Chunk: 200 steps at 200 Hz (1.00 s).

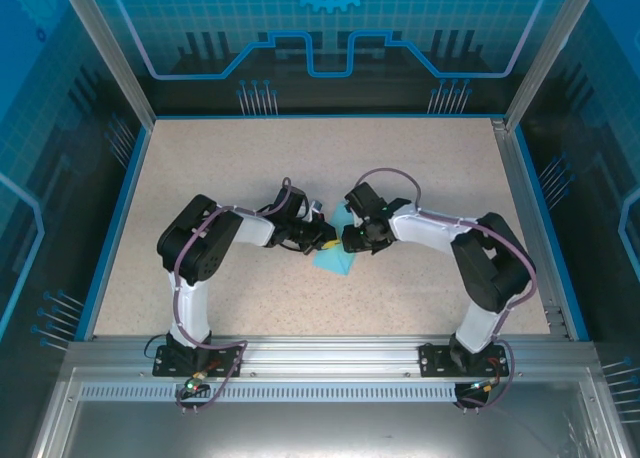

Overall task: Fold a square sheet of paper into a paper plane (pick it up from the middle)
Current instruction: Fold the triangle a second time at the center of the table.

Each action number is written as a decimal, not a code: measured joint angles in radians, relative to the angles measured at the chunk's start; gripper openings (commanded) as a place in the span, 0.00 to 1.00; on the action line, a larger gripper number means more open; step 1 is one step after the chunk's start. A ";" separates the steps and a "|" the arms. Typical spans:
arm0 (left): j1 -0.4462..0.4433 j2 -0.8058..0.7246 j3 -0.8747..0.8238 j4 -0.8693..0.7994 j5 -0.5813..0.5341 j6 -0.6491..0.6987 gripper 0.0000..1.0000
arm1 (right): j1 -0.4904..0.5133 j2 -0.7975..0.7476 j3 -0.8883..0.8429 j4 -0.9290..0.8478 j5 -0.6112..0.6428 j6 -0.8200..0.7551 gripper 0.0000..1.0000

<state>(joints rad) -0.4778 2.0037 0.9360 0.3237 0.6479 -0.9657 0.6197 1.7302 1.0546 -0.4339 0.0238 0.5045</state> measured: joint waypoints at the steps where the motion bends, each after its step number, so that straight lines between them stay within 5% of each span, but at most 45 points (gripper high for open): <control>1: 0.000 0.000 0.000 0.000 0.000 0.000 0.00 | -0.001 -0.005 0.000 0.000 0.000 -0.002 0.39; 23: 0.000 0.000 0.000 0.000 0.000 0.003 0.00 | -0.014 -0.087 -0.021 0.005 -0.002 0.019 0.36; 45: 0.000 0.000 0.000 0.000 0.000 0.004 0.00 | -0.019 -0.159 -0.075 0.053 -0.064 0.055 0.16; 65: 0.000 0.000 0.000 -0.001 0.000 0.006 0.00 | -0.013 -0.169 -0.134 0.138 -0.161 0.110 0.07; 121: 0.000 0.000 0.000 -0.001 -0.001 0.007 0.00 | 0.051 -0.089 -0.202 0.307 -0.309 0.247 0.05; 200: 0.000 0.000 0.000 -0.001 -0.001 0.007 0.00 | 0.047 -0.019 -0.201 0.338 -0.325 0.277 0.06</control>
<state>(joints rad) -0.4782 2.0037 0.9360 0.3225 0.6472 -0.9585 0.6670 1.7115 0.8539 -0.0956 -0.3008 0.7811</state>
